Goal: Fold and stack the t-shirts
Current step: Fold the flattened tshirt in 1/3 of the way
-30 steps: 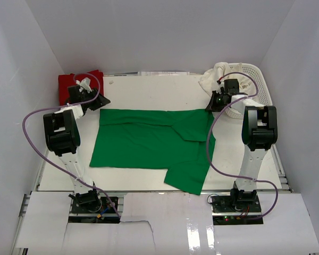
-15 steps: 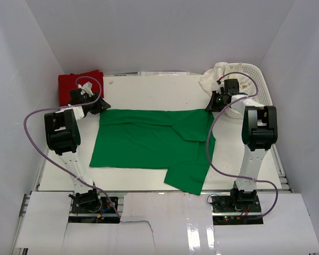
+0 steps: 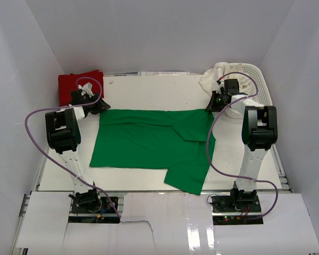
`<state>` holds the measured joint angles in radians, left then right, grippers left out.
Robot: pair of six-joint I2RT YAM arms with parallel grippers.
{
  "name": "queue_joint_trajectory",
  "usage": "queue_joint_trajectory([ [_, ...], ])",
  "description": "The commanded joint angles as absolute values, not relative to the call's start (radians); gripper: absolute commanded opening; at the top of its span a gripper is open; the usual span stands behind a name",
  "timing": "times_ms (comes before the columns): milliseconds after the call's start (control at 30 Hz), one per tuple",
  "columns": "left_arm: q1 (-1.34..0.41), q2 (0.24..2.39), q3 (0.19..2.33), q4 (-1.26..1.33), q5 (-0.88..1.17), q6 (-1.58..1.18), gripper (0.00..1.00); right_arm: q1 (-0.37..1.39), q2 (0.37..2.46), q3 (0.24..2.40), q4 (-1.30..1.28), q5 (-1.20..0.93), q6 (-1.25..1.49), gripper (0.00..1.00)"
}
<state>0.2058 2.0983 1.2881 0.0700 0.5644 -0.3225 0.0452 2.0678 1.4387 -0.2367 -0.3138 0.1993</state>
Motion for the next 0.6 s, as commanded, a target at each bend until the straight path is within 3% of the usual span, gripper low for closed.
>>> queue_joint_trajectory([
  [0, 0.209, 2.039, 1.325, 0.084, 0.561, -0.336, 0.47, 0.043, 2.036, 1.465, -0.239, -0.319, 0.186, 0.08],
  [567, 0.212, 1.934, 1.298, -0.092, 0.434, -0.298, 0.52, 0.044, 2.036, 1.473, -0.242, -0.339, 0.190, 0.08],
])
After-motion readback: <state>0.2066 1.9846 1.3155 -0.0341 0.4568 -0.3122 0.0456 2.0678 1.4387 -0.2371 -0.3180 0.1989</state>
